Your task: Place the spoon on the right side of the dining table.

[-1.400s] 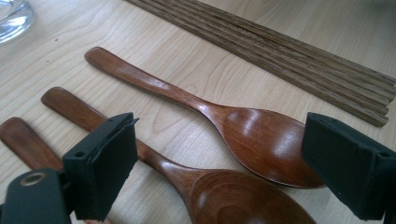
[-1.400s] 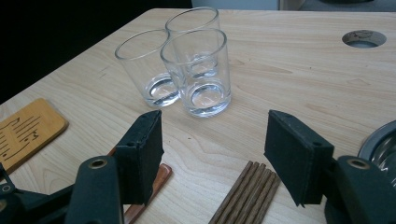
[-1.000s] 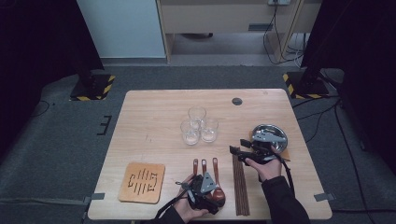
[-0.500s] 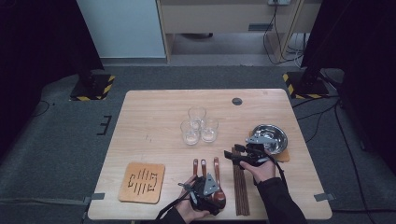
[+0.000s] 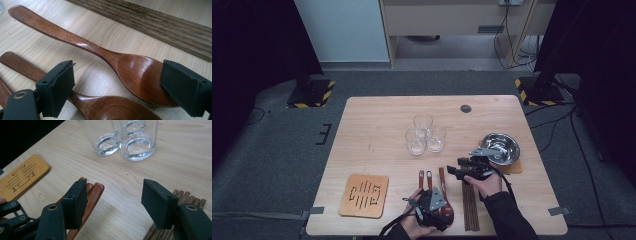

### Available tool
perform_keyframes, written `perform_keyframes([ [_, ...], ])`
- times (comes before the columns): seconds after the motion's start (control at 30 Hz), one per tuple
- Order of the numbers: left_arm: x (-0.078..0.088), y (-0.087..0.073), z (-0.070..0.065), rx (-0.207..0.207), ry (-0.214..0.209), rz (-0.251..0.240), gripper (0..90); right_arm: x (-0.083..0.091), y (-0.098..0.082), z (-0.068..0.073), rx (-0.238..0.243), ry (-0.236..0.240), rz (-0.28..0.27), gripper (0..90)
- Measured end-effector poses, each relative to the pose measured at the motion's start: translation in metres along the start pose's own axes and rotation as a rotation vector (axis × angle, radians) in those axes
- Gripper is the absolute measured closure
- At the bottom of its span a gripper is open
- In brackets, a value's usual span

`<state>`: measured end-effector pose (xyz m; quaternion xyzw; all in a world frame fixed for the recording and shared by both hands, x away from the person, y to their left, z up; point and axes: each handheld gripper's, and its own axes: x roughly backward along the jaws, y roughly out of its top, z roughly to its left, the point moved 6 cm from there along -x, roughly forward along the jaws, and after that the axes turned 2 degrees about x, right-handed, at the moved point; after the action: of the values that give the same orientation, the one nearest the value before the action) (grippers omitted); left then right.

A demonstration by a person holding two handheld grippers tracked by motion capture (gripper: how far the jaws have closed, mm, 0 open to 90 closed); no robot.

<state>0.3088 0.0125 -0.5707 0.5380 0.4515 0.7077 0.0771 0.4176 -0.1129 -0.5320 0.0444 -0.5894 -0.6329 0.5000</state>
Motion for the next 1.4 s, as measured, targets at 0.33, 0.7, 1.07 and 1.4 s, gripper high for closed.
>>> perform_keyframes([
  [0.33,0.0,-0.001,0.0,0.003,0.003,-0.012,11.8,-0.01,-0.01,0.004,-0.016,0.024,0.045,38.3],
  [0.7,0.001,-0.002,0.0,0.001,0.005,-0.016,11.9,-0.017,-0.018,0.006,-0.01,0.044,0.099,40.9],
  [1.07,0.001,-0.003,0.002,0.01,0.006,-0.019,12.0,-0.021,-0.025,0.002,-0.045,0.053,0.128,48.8],
  [1.4,0.001,-0.003,0.005,0.02,0.014,-0.02,12.1,-0.02,-0.026,0.003,-0.098,0.09,0.125,63.1],
])
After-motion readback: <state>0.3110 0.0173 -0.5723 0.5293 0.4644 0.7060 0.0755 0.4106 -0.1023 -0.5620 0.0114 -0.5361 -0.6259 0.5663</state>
